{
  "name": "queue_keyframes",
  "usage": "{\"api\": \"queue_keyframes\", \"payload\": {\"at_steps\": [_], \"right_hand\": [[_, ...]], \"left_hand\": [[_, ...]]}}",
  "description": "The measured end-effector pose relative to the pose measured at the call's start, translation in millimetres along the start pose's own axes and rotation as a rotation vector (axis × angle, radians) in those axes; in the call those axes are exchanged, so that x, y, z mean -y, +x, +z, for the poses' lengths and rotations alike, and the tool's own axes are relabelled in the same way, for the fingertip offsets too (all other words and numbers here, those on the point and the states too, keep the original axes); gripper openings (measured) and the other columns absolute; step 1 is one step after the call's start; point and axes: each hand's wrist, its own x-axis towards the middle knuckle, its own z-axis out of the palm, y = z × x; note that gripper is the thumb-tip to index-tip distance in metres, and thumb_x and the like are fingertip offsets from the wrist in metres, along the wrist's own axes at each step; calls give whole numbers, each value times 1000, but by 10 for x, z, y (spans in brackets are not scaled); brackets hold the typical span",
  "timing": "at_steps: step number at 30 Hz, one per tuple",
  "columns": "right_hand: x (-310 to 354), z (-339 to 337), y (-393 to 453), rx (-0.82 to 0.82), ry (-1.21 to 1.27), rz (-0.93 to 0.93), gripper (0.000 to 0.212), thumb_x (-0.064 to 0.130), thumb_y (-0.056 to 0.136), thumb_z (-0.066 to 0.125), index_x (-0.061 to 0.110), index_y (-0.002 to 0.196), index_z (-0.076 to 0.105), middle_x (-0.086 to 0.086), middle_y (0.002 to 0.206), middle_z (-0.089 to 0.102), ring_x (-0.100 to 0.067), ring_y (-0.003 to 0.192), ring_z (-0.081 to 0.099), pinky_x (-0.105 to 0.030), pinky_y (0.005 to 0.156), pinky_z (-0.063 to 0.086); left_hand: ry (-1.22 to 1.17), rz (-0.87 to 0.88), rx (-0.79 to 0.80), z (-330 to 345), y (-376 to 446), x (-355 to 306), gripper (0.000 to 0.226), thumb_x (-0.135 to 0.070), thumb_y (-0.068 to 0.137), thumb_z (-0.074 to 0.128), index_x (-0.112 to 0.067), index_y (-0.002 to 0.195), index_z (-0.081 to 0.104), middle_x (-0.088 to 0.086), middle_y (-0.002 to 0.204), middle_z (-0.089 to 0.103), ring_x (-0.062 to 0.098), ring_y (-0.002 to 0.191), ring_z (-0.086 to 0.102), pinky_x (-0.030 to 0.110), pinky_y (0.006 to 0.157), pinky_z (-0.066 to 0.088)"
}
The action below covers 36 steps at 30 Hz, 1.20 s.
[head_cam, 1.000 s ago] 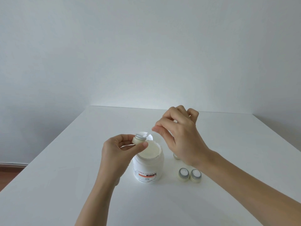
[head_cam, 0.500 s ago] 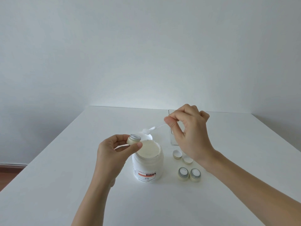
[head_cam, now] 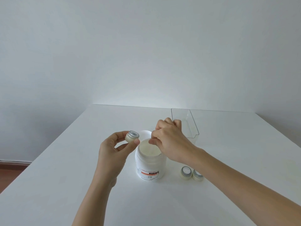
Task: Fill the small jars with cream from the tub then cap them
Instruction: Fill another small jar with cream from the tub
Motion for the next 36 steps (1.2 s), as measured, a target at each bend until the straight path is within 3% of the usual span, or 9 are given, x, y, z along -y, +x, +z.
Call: {"api": "queue_keyframes", "payload": {"at_steps": [5,10,12,16,19,21,23,30,36], "right_hand": [[16,0,36,121,178,81,32,36,96,49,19,78,69,-1,87,54,-22,95,43,-36,77,20],[-108,-82,27,162,362,275,35,33,95,51,18,69,67,12,60,57,-15,78,49,-34,77,21],[-181,-122,10,166,427,361,35,32,96,50,11,77,70,17,58,61,-5,69,51,-34,83,24],[-295,-150,-34,172,542,495,43,31,97,50,-8,88,65,30,33,44,1,49,44,-37,84,32],[-359,-171,-57,176,665,567,40,31,96,52,-4,84,69,25,45,57,-6,65,54,-41,96,37],[-400,-189,-61,160,733,616,34,33,95,54,12,75,71,-3,88,75,-25,98,64,-42,99,43],[-413,-217,-57,143,792,652,28,32,95,54,18,76,69,-23,114,66,-33,115,57,-33,90,47],[-447,-263,-12,85,954,678,28,32,94,56,20,72,68,12,89,61,-10,107,47,-29,90,29],[-319,-253,-15,38,910,652,29,34,94,55,16,78,70,20,79,61,-14,103,55,-33,93,37]], "left_hand": [[-33,-2,7,-17,18,29,30,-14,80,78,-10,108,68,4,104,75,19,88,77,37,92,56],[-76,-13,8,-14,46,58,29,-11,84,76,-4,110,65,13,106,73,21,86,77,18,72,59],[-70,4,12,-11,46,67,28,-13,82,78,-4,106,67,13,106,74,20,86,77,22,76,60],[-38,6,22,-20,36,48,43,-30,65,84,-13,103,72,5,107,75,22,91,76,43,98,53],[-4,-4,18,-15,46,65,32,-17,73,85,-17,102,72,0,107,76,21,92,76,47,103,49],[0,-7,15,-15,48,76,29,-12,75,83,-18,101,73,0,105,77,22,91,76,47,103,49],[7,-5,15,-10,44,75,27,-12,75,83,-18,100,73,1,103,77,23,90,76,47,101,51],[72,40,36,31,27,119,26,-11,75,84,-20,97,74,-7,93,79,7,85,74,12,67,52],[99,67,46,59,-1,108,27,-11,73,85,-19,96,75,-6,93,79,6,87,72,9,67,51]]}}
